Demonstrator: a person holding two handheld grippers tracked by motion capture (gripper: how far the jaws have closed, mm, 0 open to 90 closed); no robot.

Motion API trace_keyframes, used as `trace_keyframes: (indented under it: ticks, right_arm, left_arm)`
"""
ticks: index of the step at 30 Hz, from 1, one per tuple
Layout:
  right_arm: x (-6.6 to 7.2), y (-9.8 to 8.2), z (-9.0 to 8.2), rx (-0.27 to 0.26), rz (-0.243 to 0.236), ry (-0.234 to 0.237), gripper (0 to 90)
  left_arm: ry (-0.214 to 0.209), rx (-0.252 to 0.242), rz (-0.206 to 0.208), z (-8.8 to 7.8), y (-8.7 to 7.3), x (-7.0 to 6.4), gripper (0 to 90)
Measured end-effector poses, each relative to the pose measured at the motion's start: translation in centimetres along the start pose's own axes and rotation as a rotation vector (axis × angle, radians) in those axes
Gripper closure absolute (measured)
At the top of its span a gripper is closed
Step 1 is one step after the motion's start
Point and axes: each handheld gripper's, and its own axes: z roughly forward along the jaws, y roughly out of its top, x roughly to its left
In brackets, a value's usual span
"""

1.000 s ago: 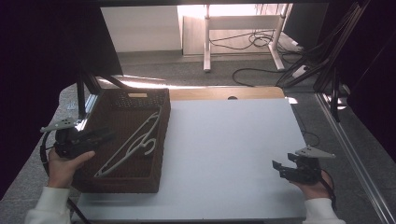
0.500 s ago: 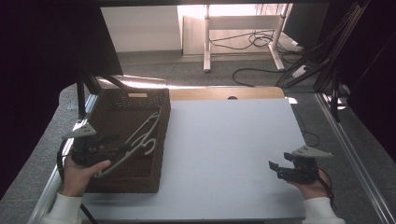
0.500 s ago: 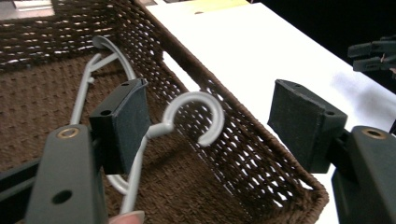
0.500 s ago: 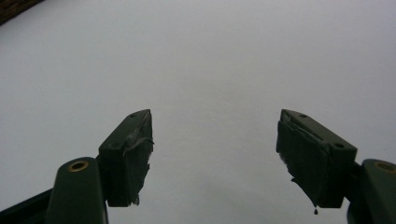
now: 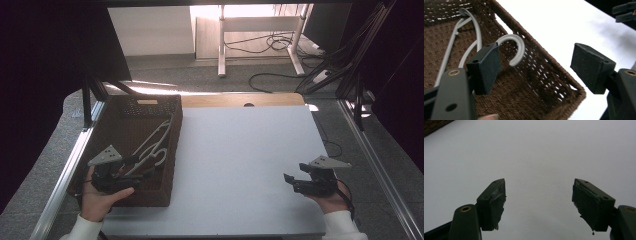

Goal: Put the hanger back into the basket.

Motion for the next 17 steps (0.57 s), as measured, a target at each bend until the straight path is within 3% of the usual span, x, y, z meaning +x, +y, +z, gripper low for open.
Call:
trace_keyframes:
  ticks: [6,17]
  right_arm:
    - [0.12,0.0,0.14,0.0,-0.012,0.008,26.7]
    - [0.17,-0.03,0.11,-0.015,-0.022,0.01,24.3]
  left_arm:
    - [0.012,-0.018,-0.018,-0.46,-0.5,0.11,24.9]
    - [0.009,-0.024,-0.012,-0.54,-0.45,0.08,24.9]
